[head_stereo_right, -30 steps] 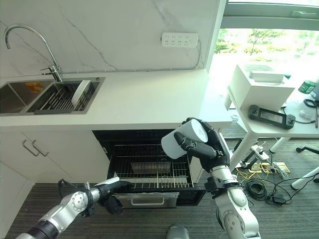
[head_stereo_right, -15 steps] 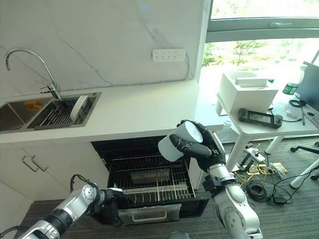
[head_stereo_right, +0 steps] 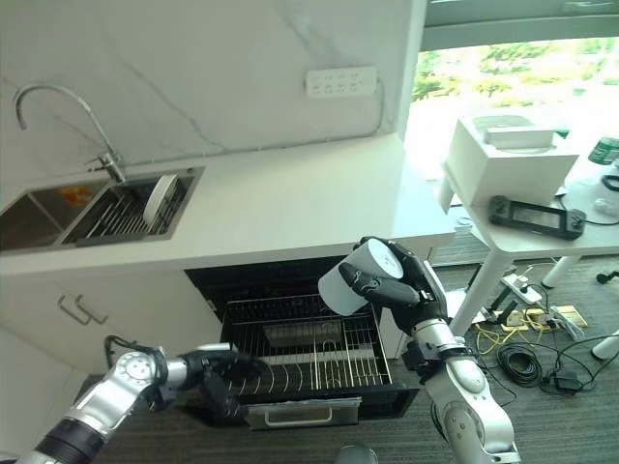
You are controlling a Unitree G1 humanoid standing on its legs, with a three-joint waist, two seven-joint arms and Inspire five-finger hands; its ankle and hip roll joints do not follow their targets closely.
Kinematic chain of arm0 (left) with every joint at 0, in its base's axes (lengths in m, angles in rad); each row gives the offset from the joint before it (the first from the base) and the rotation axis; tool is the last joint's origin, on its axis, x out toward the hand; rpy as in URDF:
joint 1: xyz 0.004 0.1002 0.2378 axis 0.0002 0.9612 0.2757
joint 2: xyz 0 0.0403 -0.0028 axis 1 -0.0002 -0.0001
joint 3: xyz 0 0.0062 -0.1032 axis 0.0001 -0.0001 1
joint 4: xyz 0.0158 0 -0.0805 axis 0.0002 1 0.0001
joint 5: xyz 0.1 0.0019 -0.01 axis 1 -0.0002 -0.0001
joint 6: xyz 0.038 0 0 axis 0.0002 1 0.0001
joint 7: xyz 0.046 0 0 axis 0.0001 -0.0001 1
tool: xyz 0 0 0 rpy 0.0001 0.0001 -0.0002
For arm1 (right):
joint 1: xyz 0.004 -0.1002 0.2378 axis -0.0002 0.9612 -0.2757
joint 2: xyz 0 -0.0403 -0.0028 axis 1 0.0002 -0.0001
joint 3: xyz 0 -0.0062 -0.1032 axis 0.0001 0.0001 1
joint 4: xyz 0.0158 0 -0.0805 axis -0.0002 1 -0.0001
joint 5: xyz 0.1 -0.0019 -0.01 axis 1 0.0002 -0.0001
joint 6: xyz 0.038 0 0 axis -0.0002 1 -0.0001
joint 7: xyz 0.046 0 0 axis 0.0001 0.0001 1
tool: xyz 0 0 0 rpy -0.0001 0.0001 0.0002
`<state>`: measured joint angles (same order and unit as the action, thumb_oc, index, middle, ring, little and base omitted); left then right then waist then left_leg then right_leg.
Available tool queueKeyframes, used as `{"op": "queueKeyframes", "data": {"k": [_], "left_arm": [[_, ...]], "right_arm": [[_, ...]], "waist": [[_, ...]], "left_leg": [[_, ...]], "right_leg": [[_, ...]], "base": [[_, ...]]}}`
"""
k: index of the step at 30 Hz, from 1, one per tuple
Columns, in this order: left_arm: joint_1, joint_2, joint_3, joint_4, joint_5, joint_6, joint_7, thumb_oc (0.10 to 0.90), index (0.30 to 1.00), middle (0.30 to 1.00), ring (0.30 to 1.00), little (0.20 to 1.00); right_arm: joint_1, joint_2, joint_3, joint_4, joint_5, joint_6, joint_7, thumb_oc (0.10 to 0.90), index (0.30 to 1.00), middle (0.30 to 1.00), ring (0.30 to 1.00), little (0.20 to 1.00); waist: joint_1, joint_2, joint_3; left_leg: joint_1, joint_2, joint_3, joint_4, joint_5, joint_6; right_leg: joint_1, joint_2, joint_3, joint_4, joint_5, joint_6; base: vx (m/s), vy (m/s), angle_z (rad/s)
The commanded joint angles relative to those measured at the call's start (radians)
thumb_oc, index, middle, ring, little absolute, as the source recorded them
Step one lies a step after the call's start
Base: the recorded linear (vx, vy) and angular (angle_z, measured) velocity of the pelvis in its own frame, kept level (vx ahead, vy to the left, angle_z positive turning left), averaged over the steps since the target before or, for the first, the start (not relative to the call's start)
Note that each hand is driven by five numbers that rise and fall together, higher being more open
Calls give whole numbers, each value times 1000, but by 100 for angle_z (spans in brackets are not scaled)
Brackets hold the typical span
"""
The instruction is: Place the dishes in the dishwasher.
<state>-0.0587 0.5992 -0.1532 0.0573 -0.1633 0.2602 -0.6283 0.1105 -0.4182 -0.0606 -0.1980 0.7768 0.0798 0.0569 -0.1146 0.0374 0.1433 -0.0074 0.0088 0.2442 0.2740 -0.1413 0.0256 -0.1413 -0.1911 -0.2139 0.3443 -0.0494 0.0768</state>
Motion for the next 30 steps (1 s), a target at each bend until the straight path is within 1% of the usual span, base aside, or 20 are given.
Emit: {"op": "queueKeyframes", "data": {"k": [1, 2, 3, 4, 5, 6, 7, 9, 11, 16, 18, 19, 20, 21, 22, 24, 27, 30], "left_arm": [[-88, 29, 79, -2, -198, -216, 198, 800, 900, 900, 900, 900], [-84, 2, 108, -18, -241, -261, 244, 800, 900, 900, 900, 900], [-77, -16, 121, -30, -265, -279, 267, 800, 900, 900, 900, 900], [-69, -48, 138, -44, -288, -288, 284, 800, 900, 900, 900, 900], [-64, -63, 145, -52, -299, -298, 296, 800, 900, 900, 900, 900], [-62, -63, 146, -53, -299, -298, 297, 800, 900, 900, 900, 900], [-54, -85, 153, -66, -301, -310, 310, 800, 900, 900, 900, 900], [-40, -99, 158, -92, -280, -323, 329, 800, 900, 900, 900, 900], [-26, -100, 167, -120, -288, -306, 337, 800, 900, 900, 900, 900], [5, -103, 187, -144, -311, -267, 327, 800, 900, 900, 900, 900], [17, -93, 191, -165, -327, -261, 327, 800, 900, 900, 900, 900], [16, -89, 190, -169, -331, -262, 326, 800, 900, 900, 900, 900], [9, -78, 184, -175, -343, -271, 331, 800, 900, 900, 900, 900], [-6, -67, 176, -179, -352, -281, 337, 800, 900, 900, 900, 900], [-49, -41, 143, -186, -373, -301, 357, 800, 900, 900, 900, 900], [-127, -4, 95, -179, -390, -338, 388, 800, 900, 900, 900, 900], [-182, 24, 67, -180, -426, -376, 419, 800, 900, 900, 900, 900], [-197, 20, 58, -184, -439, -388, 434, 800, 900, 900, 900, 900]], "right_arm": [[-124, 34, -71, -41, -43, -137, 19, 400, 300, 300, 300, 300], [-130, 33, -72, -19, -65, -136, 2, 400, 300, 300, 300, 300], [-133, 32, -72, -11, -78, -133, -9, 400, 300, 300, 300, 300], [-138, 36, -71, -1, -101, -127, -23, 400, 300, 300, 300, 300], [-140, 34, -73, 4, -117, -121, -32, 400, 300, 300, 300, 300], [-141, 34, -72, 4, -118, -121, -33, 400, 300, 300, 300, 300], [-143, 26, -76, 12, -151, -108, -50, 400, 300, 300, 300, 300], [-144, 7, -87, 18, -190, -84, -70, 400, 300, 300, 300, 300], [-136, -16, -105, 15, -220, -56, -84, 400, 300, 300, 300, 300], [-104, -34, -130, 30, -279, 8, -92, 400, 300, 300, 300, 300], [-88, -42, -135, 45, -298, 24, -99, 400, 300, 300, 300, 300], [-88, -45, -134, 48, -300, 25, -103, 400, 300, 300, 300, 300], [-94, -50, -130, 61, -312, 18, -113, 400, 300, 300, 300, 300], [-109, -53, -124, 73, -317, 9, -124, 400, 300, 300, 300, 300], [-148, -67, -103, 104, -311, -14, -163, 400, 300, 300, 300, 300], [-227, -97, -76, 163, -303, -48, -204, 400, 300, 300, 300, 300], [-310, -138, -34, 229, -316, -72, -233, 400, 300, 300, 300, 300], [-360, -162, -3, 268, -338, -71, -244, 400, 300, 300, 300, 300]], "waist": [[19, -29, -12], [27, -37, -11], [31, -41, -11], [36, -51, -12], [38, -55, -12], [37, -55, -14], [41, -63, -14], [44, -71, -11], [45, -80, -3], [43, -93, 24], [46, -97, 47], [47, -98, 52], [52, -95, 70], [55, -96, 80], [65, -88, 112], [73, -83, 151], [89, -70, 185], [98, -65, 196]], "left_leg": [[72, 15, -57, 26, -218, 17], [73, 15, -65, 26, -217, 15], [73, 15, -70, 26, -216, 13], [68, 12, -77, 26, -210, 12], [69, 11, -80, 26, -210, 11], [67, 10, -81, 26, -209, 12], [68, 7, -88, 26, -210, 11], [71, 3, -98, 26, -212, 10], [75, 0, -107, 26, -212, 11], [82, -1, -115, 26, -208, 9], [69, 7, -116, 26, -200, 6], [64, 9, -117, 26, -198, 5], [53, 17, -119, 26, -199, 5], [31, 18, -122, 26, -189, 4], [-12, 29, -125, 26, -184, 3], [-77, 25, -126, 26, -166, 5], [-128, 23, -125, 26, -163, 11], [-147, 28, -121, 26, -160, 11]], "right_leg": [[-15, -27, -47, -44, 22, 115], [-11, -29, -52, -44, 23, 114], [-10, -30, -55, -44, 25, 113], [-17, -33, -57, -44, 34, 111], [-17, -34, -59, -44, 37, 111], [-19, -35, -58, -44, 38, 111], [-22, -37, -61, -44, 47, 112], [-26, -40, -66, -44, 64, 115], [-30, -45, -70, -44, 83, 117], [-37, -52, -76, -44, 112, 122], [-54, -53, -83, -44, 115, 124], [-58, -53, -85, -44, 114, 124], [-69, -49, -89, -44, 111, 127], [-88, -49, -90, -44, 109, 123], [-119, -46, -97, -44, 98, 127], [-169, -47, -94, -44, 98, 127], [-202, -38, -81, -44, 77, 130], [-213, -31, -70, -44, 61, 126]], "base": [[35, -40, 27], [42, -41, 23], [41, -52, 17], [38, -40, 17], [23, -29, 9], [59, -25, 4], [67, -26, 1], [131, -53, 3], [135, -56, 2], [167, -65, 5], [68, -114, 4], [-45, -129, 2], [-158, -104, 12], [-362, -157, 19], [-498, -106, 16], [-456, -24, -3], [-281, 45, -4], [-124, 34, -33]]}}
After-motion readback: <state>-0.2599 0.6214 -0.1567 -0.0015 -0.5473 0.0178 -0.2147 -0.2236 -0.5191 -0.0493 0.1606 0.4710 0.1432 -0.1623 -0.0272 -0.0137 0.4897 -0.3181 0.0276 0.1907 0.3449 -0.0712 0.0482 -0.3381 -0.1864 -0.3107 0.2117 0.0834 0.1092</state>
